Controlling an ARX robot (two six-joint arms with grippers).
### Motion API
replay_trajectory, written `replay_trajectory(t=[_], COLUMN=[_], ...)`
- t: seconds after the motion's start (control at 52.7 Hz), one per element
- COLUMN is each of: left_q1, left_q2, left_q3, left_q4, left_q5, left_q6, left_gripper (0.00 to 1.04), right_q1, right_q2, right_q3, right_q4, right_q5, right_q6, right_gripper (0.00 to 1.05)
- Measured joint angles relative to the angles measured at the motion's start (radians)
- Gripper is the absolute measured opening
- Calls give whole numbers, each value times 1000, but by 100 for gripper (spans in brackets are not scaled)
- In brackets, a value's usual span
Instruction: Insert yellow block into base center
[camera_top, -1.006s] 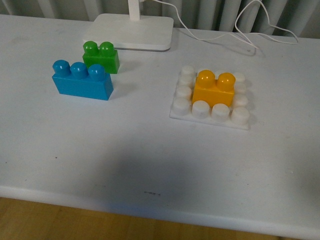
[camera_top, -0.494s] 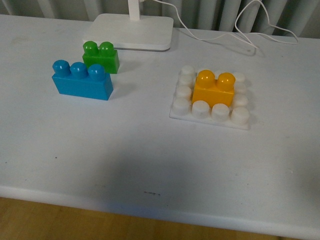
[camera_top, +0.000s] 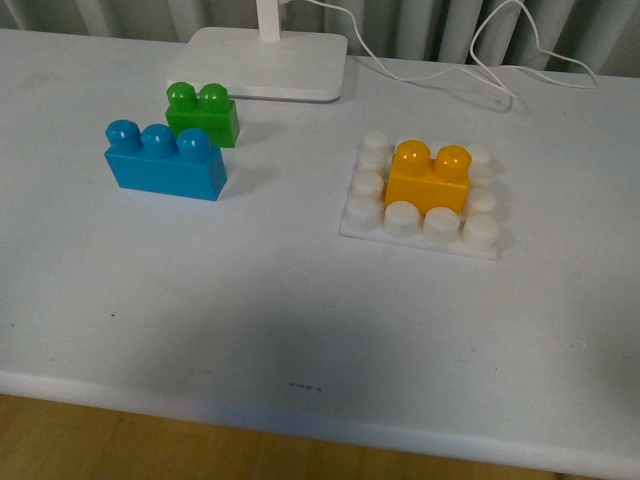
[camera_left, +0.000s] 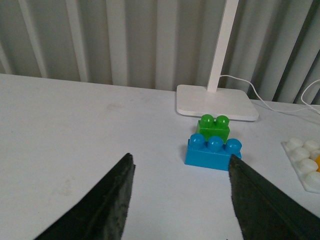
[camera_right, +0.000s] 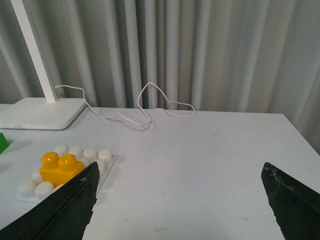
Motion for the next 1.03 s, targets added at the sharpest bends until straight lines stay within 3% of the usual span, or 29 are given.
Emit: replay_trajectory(t=[0.247, 1.025], left_q1=[0, 0], left_q2=[0, 0], left_q3=[0, 0], left_q4=[0, 0], left_q5=[0, 0], left_q6=[3, 2], left_gripper=[100, 98], right_q1=[0, 0], right_q2=[0, 0], right_q3=[0, 0], right_q4=[0, 0], right_q5=[0, 0], right_q6=[0, 0], right_gripper=[95, 95])
